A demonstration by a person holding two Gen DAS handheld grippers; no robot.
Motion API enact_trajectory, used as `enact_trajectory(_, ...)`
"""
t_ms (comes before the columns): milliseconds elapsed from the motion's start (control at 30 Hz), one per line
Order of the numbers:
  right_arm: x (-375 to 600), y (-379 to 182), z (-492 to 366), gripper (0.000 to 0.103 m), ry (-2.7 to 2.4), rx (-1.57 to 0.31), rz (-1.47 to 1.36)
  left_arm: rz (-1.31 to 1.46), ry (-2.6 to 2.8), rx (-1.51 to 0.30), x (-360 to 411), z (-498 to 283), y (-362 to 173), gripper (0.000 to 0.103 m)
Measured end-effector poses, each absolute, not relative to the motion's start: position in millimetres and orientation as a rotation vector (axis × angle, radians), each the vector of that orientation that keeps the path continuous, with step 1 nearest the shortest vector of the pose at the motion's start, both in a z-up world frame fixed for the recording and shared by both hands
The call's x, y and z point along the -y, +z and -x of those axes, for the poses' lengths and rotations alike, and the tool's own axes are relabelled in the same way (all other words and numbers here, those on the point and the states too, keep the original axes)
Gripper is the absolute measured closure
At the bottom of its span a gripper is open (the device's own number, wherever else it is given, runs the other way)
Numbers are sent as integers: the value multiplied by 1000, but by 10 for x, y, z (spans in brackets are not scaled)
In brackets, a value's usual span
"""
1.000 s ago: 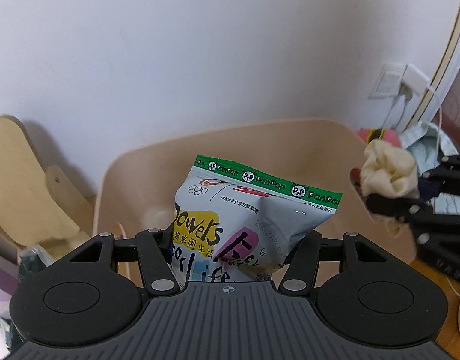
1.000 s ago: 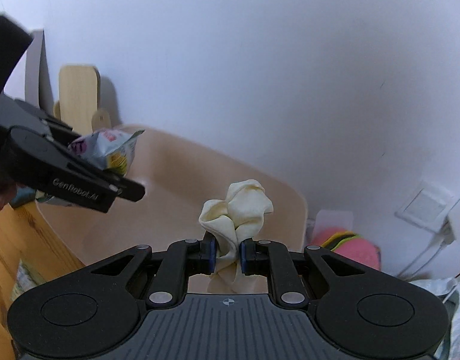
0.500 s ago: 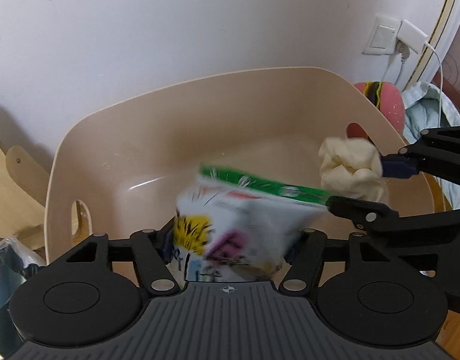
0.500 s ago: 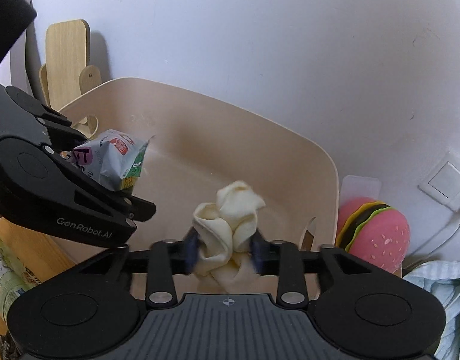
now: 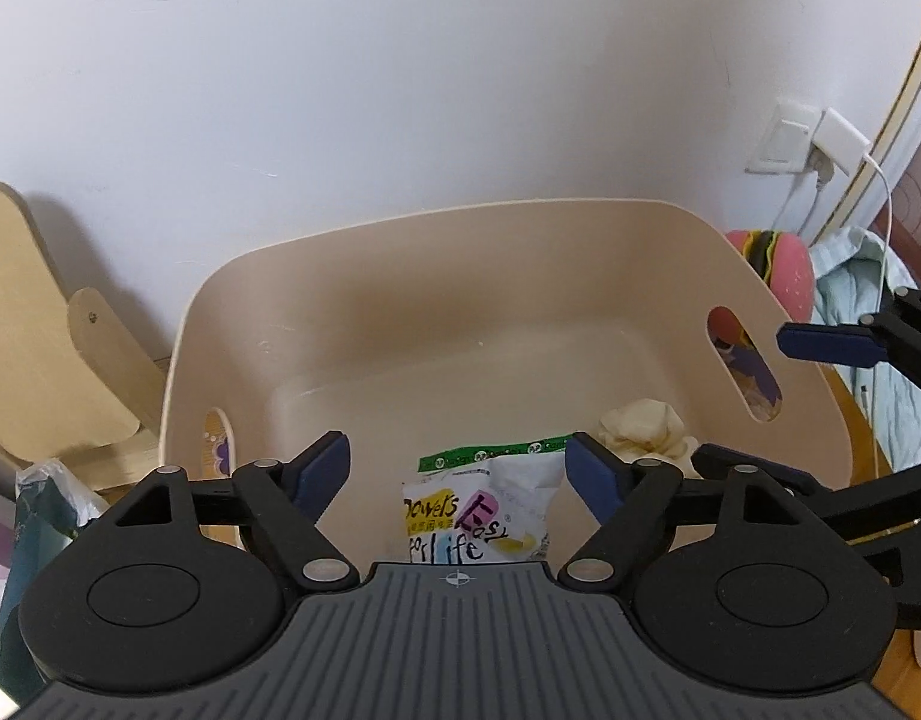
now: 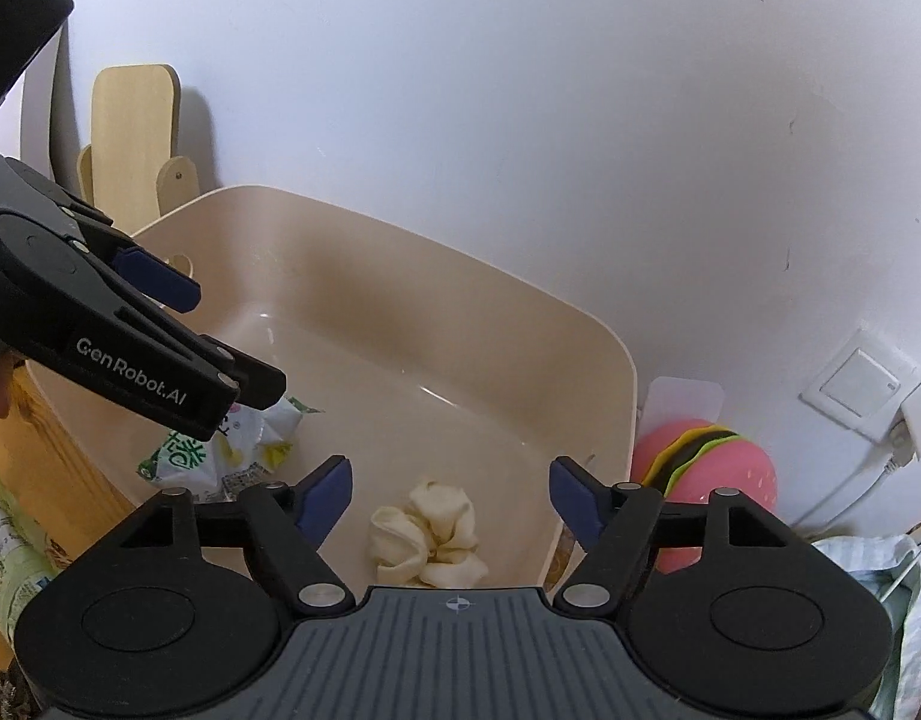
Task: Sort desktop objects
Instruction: 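Carry both items over the beige basket and open both grippers to drop them, then grasp the green snack bag with left gripper while right gripper grasps the blue pencil box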
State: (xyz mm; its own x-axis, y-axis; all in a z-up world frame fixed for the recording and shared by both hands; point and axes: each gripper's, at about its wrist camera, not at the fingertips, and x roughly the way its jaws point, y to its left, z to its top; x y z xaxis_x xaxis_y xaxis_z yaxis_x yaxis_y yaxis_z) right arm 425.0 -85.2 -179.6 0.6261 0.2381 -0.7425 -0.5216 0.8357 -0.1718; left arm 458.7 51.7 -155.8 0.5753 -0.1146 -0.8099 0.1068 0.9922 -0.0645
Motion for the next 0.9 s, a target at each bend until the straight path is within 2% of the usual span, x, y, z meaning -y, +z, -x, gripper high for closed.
enact_trajectory(267,1049,-1611,-4062,24,437,-765,387,30,-144,-928,-677,-4331,-1344,23)
enact_trajectory(400,1245,-1546,-3865,16,427,-765,367,47,-152,-919,-730,-4115,-1257,23)
enact_trajectory(500,1443,-1518,-3664,14,413,-768,363,46,-157,-919,-770,-3925,-1223,23)
enact_trajectory(900,2096,-1645,-3112,6,286,-859,292,85,-129,-1035,-892,-3267,-1472,22)
